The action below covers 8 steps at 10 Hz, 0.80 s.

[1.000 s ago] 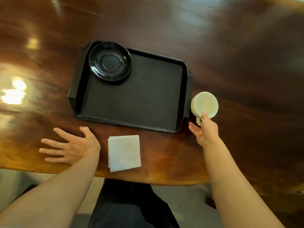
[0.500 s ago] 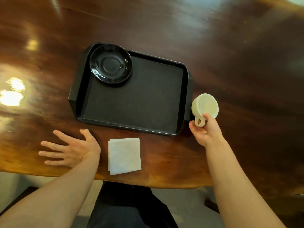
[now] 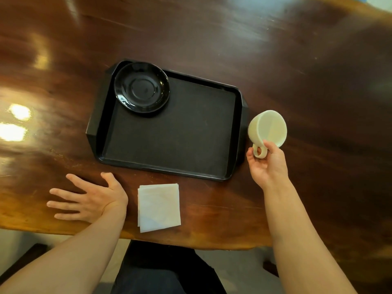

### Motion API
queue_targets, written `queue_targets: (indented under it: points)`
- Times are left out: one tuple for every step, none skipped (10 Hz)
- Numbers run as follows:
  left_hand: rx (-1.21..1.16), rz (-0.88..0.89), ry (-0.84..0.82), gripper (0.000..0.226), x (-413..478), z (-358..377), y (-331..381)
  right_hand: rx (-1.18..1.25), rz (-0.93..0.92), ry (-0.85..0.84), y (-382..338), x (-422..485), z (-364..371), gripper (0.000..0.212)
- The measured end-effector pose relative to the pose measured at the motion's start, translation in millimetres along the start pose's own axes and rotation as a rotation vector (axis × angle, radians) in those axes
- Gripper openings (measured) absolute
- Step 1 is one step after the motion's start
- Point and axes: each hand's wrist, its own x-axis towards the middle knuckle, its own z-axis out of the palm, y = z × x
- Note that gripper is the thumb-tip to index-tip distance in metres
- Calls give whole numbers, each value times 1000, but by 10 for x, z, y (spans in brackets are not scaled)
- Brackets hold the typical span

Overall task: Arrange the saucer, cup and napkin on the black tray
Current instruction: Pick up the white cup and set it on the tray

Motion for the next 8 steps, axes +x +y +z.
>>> queue_targets:
  points:
    - [0, 2, 2, 80, -1, 2, 9, -56, -8, -53, 57, 1, 144, 30]
    - [8, 1, 2, 81, -3, -12, 5, -64, -7, -67, 168, -17, 293, 19]
    - [15, 7, -2, 81, -6, -10, -2, -60, 3, -84, 273, -19, 400, 18]
    - [17, 4, 0, 81, -2, -3, -3, -74, 7, -102, 344, -21, 490, 16]
    - [23, 14, 4, 80, 7, 3, -4, -83, 11, -108, 391, -20, 560, 16]
    - [33, 16, -8, 81, -4, -2, -9, -84, 15, -103, 425, -14, 610, 18]
    - [34, 15, -17, 82, 2, -17, -3, -98, 31, -92, 470, -10, 680, 22]
    - [34, 11, -30, 82, -2, -30, 5, -98, 43, -84, 508, 12, 742, 23]
